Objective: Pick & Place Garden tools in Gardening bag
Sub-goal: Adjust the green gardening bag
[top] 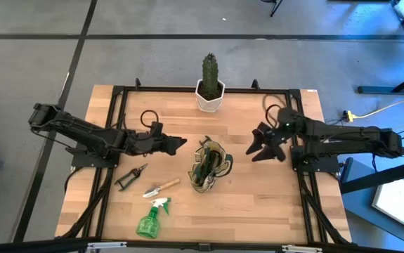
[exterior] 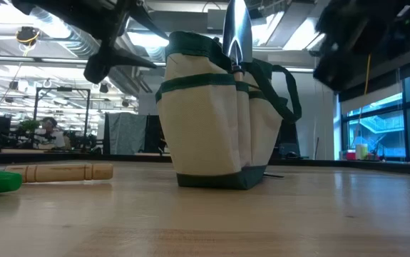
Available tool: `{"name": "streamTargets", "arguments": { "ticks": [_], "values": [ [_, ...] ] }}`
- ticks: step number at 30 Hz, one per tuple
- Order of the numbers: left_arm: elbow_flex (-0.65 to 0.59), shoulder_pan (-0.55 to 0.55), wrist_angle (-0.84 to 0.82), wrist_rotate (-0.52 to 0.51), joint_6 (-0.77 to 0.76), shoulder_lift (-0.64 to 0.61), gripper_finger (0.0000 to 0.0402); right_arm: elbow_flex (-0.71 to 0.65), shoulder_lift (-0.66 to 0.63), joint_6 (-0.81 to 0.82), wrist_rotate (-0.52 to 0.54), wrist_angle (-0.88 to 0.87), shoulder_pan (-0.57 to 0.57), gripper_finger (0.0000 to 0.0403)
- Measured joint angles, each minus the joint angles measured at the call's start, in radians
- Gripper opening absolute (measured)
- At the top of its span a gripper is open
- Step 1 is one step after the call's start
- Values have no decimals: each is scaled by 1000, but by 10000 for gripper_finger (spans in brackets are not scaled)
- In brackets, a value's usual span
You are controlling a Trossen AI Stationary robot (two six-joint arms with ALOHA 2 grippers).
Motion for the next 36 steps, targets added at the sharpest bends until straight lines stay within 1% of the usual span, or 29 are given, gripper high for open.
{"name": "streamTargets", "arguments": {
  "ticks": [2, 3, 6, 8, 10, 12, 14, 15, 17, 21, 23, 25, 28, 31, 36],
  "values": [
    [0, 7, 0, 15, 1, 0, 235, -1, 12, -28, 65, -59, 0, 264],
    [0, 9, 0, 21, 2, 0, 235, -1, 18, -30, 79, -62, 0, 264],
    [0, 9, -23, 51, 11, 0, 235, -1, 33, -28, 84, -38, 0, 264],
    [0, 9, -53, 79, 10, 0, 235, 0, 45, -17, 105, -15, 0, 264],
    [0, 9, -79, 121, 2, 0, 235, 0, 58, -3, 141, -8, 0, 264],
    [0, 9, -68, 201, 6, 0, 235, 0, 78, 22, 177, 5, 0, 264],
    [0, 9, -37, 286, 29, 0, 235, 0, 102, 49, 199, 11, 0, 264],
    [2, 7, -29, 314, 48, 0, 235, 0, 114, 64, 208, 15, 0, 264],
    [24, -8, -62, 346, 101, 0, 233, 0, 136, 95, 237, 16, 0, 264],
    [102, -35, -228, 341, 228, 0, 218, 0, 173, 179, 319, 37, 0, 264],
    [134, -56, -285, 305, 303, 0, 207, 0, 187, 203, 357, 65, 0, 264],
    [141, -86, -319, 262, 349, 0, 197, 0, 197, 219, 393, 83, 0, 264],
    [139, -126, -316, 229, 366, 12, 189, 0, 205, 258, 450, 87, 0, 263],
    [137, -147, -310, 269, 363, 61, 187, 0, 207, 283, 494, 99, 0, 263],
    [146, -169, -229, 274, 399, 156, 187, 0, 207, 282, 568, 104, -2, 263]
  ]
}}
